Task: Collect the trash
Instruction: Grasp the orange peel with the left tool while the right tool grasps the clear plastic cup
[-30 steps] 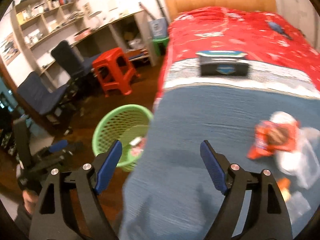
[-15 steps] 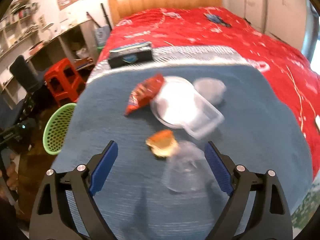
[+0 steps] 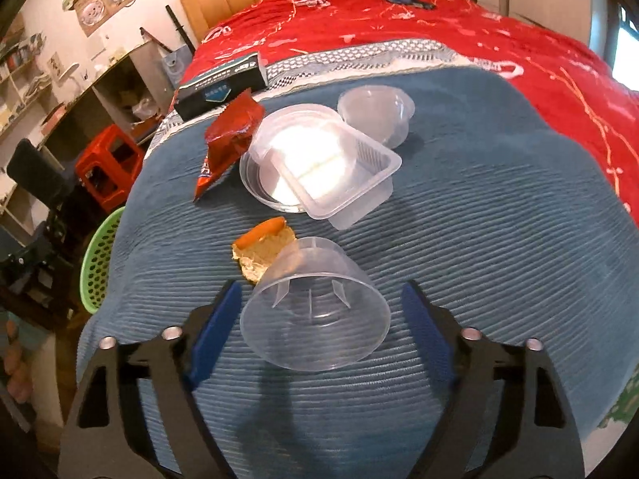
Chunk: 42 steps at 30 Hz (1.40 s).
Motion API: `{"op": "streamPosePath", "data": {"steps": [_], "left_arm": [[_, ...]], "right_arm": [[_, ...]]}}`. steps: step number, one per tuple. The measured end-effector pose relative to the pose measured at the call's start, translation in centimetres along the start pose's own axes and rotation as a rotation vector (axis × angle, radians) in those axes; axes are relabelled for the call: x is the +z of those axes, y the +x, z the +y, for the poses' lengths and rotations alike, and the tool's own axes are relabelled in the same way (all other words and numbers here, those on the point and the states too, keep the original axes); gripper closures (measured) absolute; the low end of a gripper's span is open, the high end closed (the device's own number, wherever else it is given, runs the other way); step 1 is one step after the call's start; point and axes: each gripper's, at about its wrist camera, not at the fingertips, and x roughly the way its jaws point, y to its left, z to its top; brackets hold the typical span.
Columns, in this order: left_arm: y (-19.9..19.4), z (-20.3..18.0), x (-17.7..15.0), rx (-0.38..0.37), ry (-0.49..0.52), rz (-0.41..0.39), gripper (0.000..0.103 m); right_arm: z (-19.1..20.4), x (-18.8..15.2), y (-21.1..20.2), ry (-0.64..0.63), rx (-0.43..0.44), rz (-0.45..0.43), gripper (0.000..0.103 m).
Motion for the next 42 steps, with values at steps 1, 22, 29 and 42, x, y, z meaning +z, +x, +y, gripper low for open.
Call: {"op": "streamPosePath", "data": {"steps": [1,22,29,42], "left_arm": [[0.2,-0.7,0.0,-0.010,0.014,0.002,0.017],[5.1,-14.8,-1.8,-0.232,0.361,0.115,0.021],[7.6,-17.9,-1.9,-0.271,0.451,0.156,0.026],[11.7,-21.2,-2.0,-0.260,0.537,0.202,0.038]], "right_arm": [[-0.1,0.0,0.1,0.001,0.001,0.005,0.036],[-3.4,0.1,-5.1,0.086,0.051,-0.084,0.040],[-4.9,-0.1,-5.7,0.116,0.043,-0.093,0.040],[-6.8,-0.4,-5.9,0.157,0.034,-0.095,0.040]]}}
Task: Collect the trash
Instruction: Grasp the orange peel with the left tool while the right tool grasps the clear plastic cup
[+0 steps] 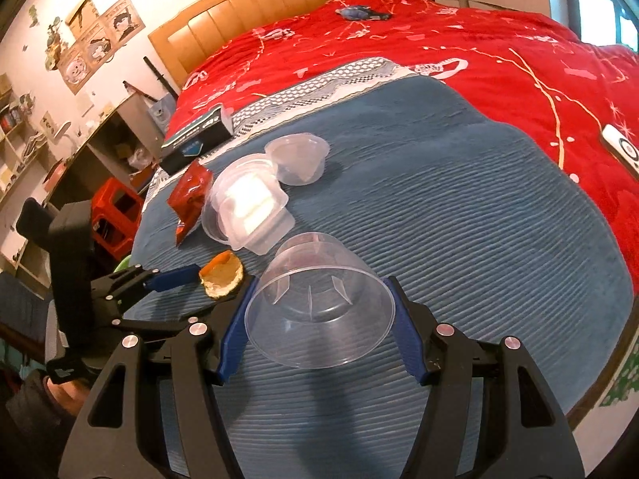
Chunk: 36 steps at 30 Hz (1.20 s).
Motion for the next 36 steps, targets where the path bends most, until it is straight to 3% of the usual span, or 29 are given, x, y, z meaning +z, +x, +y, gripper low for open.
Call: {"op": "streamPosePath", "data": {"steps": [10,13,21,27,36], "left_arm": [[-0.5,-0.2,0.1,0.016,0.009,-0.050,0.074],[-1.3,-0.1,-0.2,-0.008,-0.008,-0.063,0.079],[-4.5,1.0,-1.8,-0.036,-0.061,-0.116,0.081],[-8.1,3.8,-3.5,-0.030,-0.152,-0.169,0.081],[-13.5,10.4,-7.3,0.101,-0.286,-0.241,0.081]], "right_arm": [[-0.1,-0.1,-0.1,0.007,-0.002,0.002,0.040],[0.1,0.0,-0.3,0.002,0.001,-0.003,0.040],[1.8,0.0,-1.1,-0.028,0.027,-0.013,0.040],[4.5,0.2,-0.6,-0.072,0.065,0.003,0.040],[10.6,0.4,1.7,-0.179,0.124,0.048,0.040]]}}
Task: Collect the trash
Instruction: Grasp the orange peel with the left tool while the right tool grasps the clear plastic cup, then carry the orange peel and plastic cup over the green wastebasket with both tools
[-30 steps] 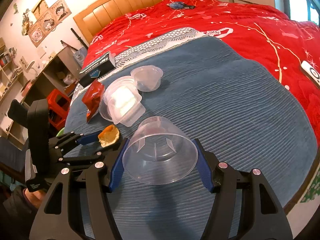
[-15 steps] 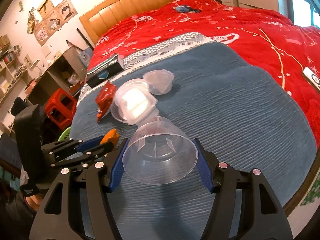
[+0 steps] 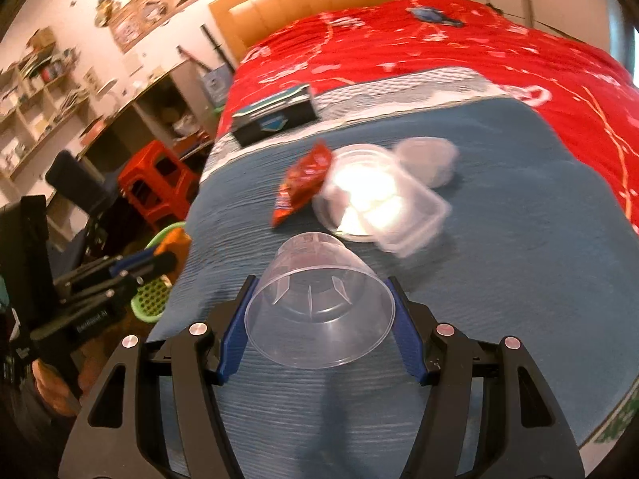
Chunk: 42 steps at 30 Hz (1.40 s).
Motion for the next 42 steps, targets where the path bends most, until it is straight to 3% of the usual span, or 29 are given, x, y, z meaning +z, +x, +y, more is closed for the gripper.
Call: {"op": "streamPosePath", "data": {"steps": [9,18,32,40,42], "left_arm": [[-2.3,8.6,-1.2,0.154,-0.133,-0.015,0.081],[-2.1,17.1,-3.6,0.298,-0.266,0.037,0.081],[0.5,25.7,-5.7,0.403,-0.390,0.123,0.077],[0.5,27.6,-7.0,0.419,-0.446,0.118,0.053],[0.1,27.8,-7.4,0.422,-0.459,0.114,0.053]], "right_arm": [[6.5,1.0,2.9,-0.120,0.066,0.043,0.040],[12.3,1.7,5.8,-0.213,0.123,0.080,0.040],[18.5,2.6,10.0,-0.298,0.165,0.135,0.040],[20.7,2.6,11.7,-0.326,0.177,0.156,0.040],[21.4,2.8,12.2,-0.337,0.183,0.160,0.040]]}}
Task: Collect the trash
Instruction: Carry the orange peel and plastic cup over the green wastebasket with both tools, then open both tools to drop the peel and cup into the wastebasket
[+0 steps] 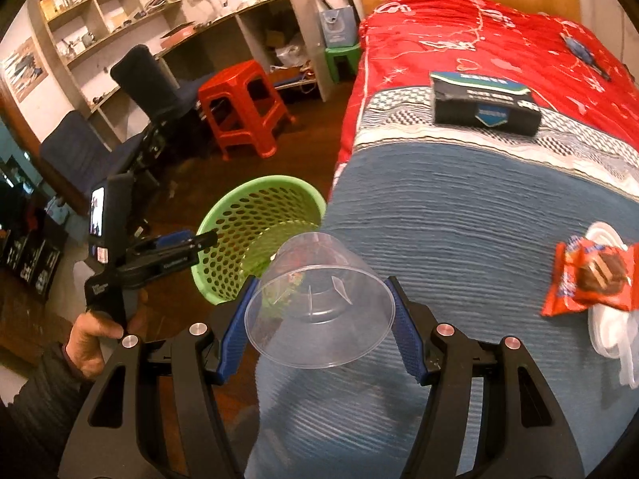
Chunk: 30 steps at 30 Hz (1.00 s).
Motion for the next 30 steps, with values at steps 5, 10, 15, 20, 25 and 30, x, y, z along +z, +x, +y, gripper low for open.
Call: {"op": "streamPosePath", "data": {"steps": [5,10,15,20,25,30], "left_arm": [[-1.2,1.9,-0.9,0.011,-0.044,-0.015,0.049],[-2.5,4.1,-2.1,0.029,-0.092,-0.028,0.047],[-3.6,6.0,-3.0,0.037,-0.135,-0.040,0.045],[-3.9,7.2,-3.8,0.040,-0.170,-0.037,0.044],[-4.0,7.7,-4.0,0.036,-0.191,-0.033,0.044],[-4.5,7.8,-4.1,0.038,-0.197,-0.044,0.041]], "right_arm": [[1.7,1.4,2.0,-0.034,0.024,0.015,0.040],[3.7,2.5,4.5,-0.070,0.047,0.039,0.039],[6.1,3.6,7.7,-0.093,0.076,0.081,0.039],[8.2,4.4,10.2,-0.125,0.075,0.102,0.039],[9.3,5.1,12.1,-0.106,0.110,0.112,0.039],[10.1,5.7,12.6,-0.086,0.139,0.096,0.030]]}}
